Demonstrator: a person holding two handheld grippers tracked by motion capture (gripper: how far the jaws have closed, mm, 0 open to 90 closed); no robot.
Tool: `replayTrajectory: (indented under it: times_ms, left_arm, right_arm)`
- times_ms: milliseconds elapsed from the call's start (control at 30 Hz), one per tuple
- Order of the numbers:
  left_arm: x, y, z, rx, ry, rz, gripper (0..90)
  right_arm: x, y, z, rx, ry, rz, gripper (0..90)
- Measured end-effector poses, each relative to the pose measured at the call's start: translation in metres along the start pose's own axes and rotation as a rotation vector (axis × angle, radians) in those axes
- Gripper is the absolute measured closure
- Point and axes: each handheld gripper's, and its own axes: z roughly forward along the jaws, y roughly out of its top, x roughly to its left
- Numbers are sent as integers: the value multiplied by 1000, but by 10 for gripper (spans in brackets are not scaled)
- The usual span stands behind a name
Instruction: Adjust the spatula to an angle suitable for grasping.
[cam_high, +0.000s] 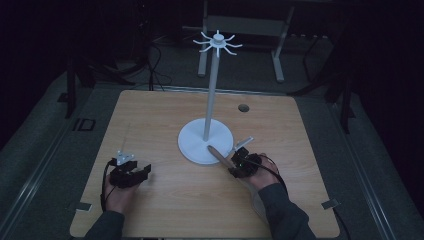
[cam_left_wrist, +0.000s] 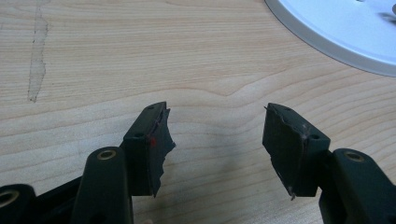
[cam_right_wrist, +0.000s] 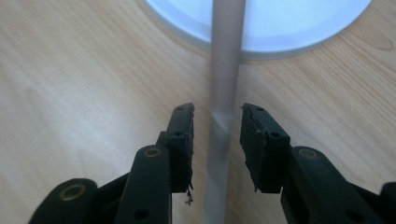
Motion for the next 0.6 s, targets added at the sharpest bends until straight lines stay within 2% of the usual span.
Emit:
replayTrajectory:
  times_ms: [100,400,600]
  left_arm:
    - [0,0,0,0,0,-1,414]
    - [0,0,0,-2,0,0,414]
    - [0,0,0,-1,-1,4,414]
  right_arm:
    - [-4,8,7,35,11,15,645]
    - [-8,21,27,149,34,6,713]
    - [-8,24,32,168,42,8,735]
